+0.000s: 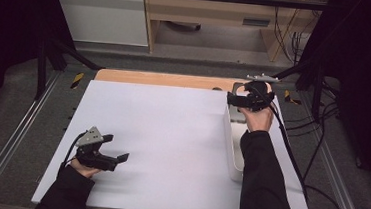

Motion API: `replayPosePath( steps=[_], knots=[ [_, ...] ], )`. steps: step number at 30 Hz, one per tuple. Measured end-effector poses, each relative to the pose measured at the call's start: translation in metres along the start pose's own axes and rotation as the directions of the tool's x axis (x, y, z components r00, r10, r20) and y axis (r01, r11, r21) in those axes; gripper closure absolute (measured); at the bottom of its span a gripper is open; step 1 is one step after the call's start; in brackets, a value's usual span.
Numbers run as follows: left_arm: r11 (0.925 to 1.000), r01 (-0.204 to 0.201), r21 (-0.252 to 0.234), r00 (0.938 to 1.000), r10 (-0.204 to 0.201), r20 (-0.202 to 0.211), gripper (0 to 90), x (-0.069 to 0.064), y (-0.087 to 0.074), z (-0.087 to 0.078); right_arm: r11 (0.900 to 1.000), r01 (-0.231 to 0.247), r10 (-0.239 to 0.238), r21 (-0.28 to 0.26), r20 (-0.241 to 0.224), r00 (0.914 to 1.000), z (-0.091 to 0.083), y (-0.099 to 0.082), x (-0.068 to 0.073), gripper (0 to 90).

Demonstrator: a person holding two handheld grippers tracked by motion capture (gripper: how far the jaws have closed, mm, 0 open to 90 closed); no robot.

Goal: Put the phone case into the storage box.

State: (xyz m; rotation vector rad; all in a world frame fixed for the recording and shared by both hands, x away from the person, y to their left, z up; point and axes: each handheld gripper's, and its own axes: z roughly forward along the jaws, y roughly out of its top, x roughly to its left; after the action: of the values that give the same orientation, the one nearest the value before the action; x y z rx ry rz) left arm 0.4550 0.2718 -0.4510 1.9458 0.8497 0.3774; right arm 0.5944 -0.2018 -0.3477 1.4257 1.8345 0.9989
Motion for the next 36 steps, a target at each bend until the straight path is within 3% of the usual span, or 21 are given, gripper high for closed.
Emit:
replayPosePath(
  steps=[3, 7, 11, 16, 20, 22, 24, 29, 31, 33, 36],
  knots=[
    [1.0, -0.003, -0.001, 1.0, 0.003, 0.002, 2.5, -0.001, 0.0, 0.0, 0.9988, 0.026, -0.028, -0.041, -0.05, 0.9983, -0.013, -0.001, 0.004, 0.1],
    [1.0, -0.005, -0.006, 1.0, 0.005, 0.004, 2.5, -0.001, 0.001, 0.0, 0.9934, 0.049, -0.062, -0.104, -0.127, 0.9899, -0.032, -0.004, 0.009, 0.2],
    [0.9999, -0.007, -0.012, 0.9999, 0.007, 0.008, 2.5, -0.002, 0.001, -0.001, 0.9853, 0.059, -0.096, -0.161, -0.234, 0.9674, -0.05, -0.011, 0.014, 0.2],
    [0.9999, -0.011, -0.012, 0.9999, 0.011, 0.011, 2.5, -0.003, 0.001, 0.0, 0.9694, 0.068, -0.145, -0.236, -0.325, 0.9346, -0.071, -0.024, 0.018, 0.2],
    [0.9998, -0.01, -0.018, 0.9998, 0.01, 0.019, 2.5, -0.003, 0.002, -0.001, 0.9481, 0.078, -0.196, -0.308, -0.375, 0.9059, -0.088, -0.04, 0.017, 0.2],
    [0.9997, -0.012, -0.019, 0.9997, 0.012, 0.019, 2.5, -0.004, 0.002, -0.001, 0.9362, 0.07, -0.209, -0.344, -0.388, 0.8976, -0.096, -0.048, 0.016, 0.2],
    [0.9997, -0.014, -0.021, 0.9997, 0.014, 0.022, 2.5, -0.004, 0.002, -0.001, 0.9334, 0.064, -0.215, -0.353, -0.409, 0.8869, -0.101, -0.055, 0.014, 0.2],
    [0.9995, -0.017, -0.026, 0.9995, 0.018, 0.028, 2.5, -0.005, 0.002, -0.001, 0.9295, 0.079, -0.237, -0.36, -0.42, 0.8763, -0.11, -0.075, 0.007, 0.2],
    [0.9994, -0.019, -0.028, 0.9994, 0.02, 0.028, 2.5, -0.006, 0.002, -0.001, 0.9273, 0.066, -0.237, -0.368, -0.44, 0.8663, -0.113, -0.083, 0.003, 0.2],
    [0.9994, -0.019, -0.03, 0.9993, 0.02, 0.03, 2.5, -0.006, 0.002, -0.001, 0.9273, 0.067, -0.24, -0.368, -0.447, 0.8619, -0.115, -0.091, -0.001, 0.2],
    [0.9992, -0.02, -0.034, 0.9993, 0.021, 0.031, 2.5, -0.006, 0.002, -0.001, 0.9299, 0.079, -0.252, -0.359, -0.468, 0.8472, -0.115, -0.104, -0.007, 0.2]
  ],
)
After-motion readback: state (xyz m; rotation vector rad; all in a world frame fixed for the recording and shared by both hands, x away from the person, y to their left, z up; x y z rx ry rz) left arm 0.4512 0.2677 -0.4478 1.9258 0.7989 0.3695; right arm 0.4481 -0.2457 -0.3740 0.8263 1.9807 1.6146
